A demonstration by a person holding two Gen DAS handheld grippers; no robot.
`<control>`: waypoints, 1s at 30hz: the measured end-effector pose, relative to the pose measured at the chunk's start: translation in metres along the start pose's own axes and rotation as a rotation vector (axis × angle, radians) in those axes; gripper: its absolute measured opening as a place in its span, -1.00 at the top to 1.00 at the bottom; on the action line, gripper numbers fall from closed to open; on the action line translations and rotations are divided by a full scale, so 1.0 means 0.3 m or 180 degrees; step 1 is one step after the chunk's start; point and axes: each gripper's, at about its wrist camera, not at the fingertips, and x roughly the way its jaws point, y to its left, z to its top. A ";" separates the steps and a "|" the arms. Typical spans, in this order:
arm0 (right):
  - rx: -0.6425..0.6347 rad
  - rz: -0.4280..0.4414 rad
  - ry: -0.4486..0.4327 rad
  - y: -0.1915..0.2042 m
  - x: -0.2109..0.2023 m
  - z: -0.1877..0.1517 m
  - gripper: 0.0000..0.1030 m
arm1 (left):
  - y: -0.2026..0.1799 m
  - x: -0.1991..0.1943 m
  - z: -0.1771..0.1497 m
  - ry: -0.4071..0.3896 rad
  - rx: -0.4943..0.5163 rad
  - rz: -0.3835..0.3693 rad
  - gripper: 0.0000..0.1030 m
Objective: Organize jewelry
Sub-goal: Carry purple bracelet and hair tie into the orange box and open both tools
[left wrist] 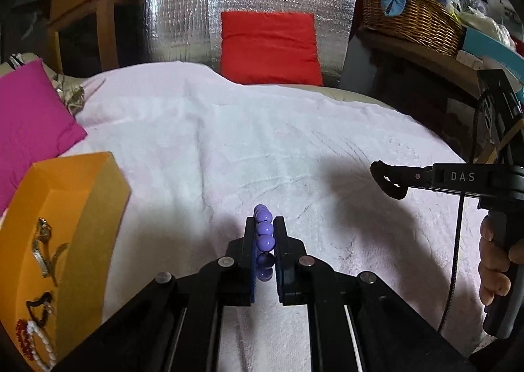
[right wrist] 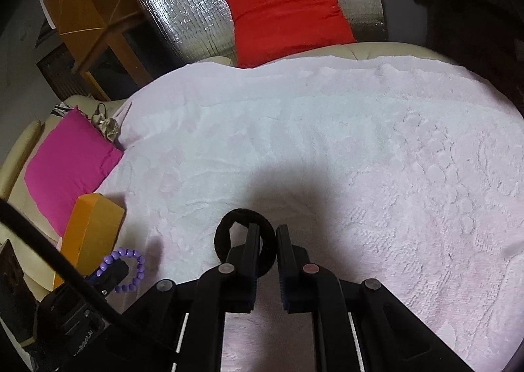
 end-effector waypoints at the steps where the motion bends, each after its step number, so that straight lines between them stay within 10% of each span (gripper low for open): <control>1: -0.0006 0.0006 -0.0007 0.008 -0.001 -0.001 0.78 | -0.002 -0.009 -0.001 -0.0013 0.0016 0.0028 0.81; 30: -0.0253 0.0143 -0.0094 0.217 -0.007 -0.056 0.78 | 0.098 -0.175 -0.013 -0.0321 -0.0018 0.0471 0.81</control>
